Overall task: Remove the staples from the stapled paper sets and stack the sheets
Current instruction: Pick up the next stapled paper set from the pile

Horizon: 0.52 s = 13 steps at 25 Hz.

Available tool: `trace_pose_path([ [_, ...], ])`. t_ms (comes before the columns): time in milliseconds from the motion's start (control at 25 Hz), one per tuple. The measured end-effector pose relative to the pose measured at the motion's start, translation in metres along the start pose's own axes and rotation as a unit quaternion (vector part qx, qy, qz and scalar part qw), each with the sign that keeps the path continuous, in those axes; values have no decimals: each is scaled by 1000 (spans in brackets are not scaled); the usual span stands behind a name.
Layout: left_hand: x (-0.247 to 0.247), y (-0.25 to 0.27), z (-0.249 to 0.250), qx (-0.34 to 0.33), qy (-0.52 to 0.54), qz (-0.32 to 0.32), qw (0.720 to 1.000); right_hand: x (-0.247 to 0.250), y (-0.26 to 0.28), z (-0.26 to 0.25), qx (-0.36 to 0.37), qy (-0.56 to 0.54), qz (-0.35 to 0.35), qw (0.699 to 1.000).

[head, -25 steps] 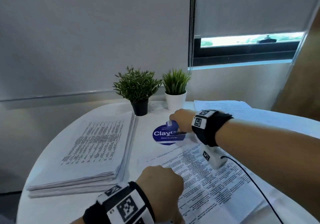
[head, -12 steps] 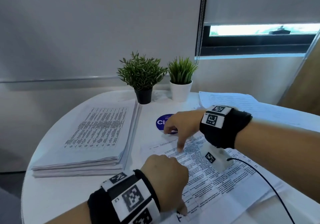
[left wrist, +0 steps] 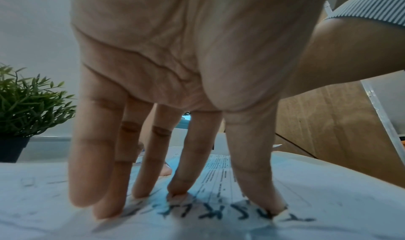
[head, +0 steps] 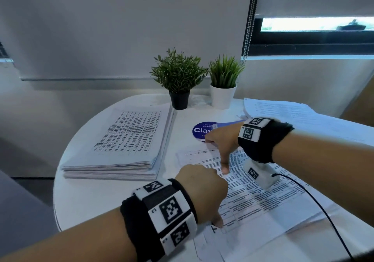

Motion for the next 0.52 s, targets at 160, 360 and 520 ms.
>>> trace_pose_path([
  [160, -1, 0, -1, 3, 3, -1, 1000, 0, 0, 2, -3, -19, 16, 1000],
  [360, -2, -1, 0, 5, 3, -7, 1000, -1, -2, 0, 16, -63, 25, 998],
  [520, -3, -3, 0, 4, 1, -11, 1000, -1, -1, -1, 30, -90, 34, 995],
])
Point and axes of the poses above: each hand's wrist, its own y-axis away from the middle knuckle, its own x-axis out of the back of the hand, z = x × y, the point moved 7 cm from there along -y, towards the middle knuckle, and after that the axes turned 6 degrees about x, right-handed, at the moved point
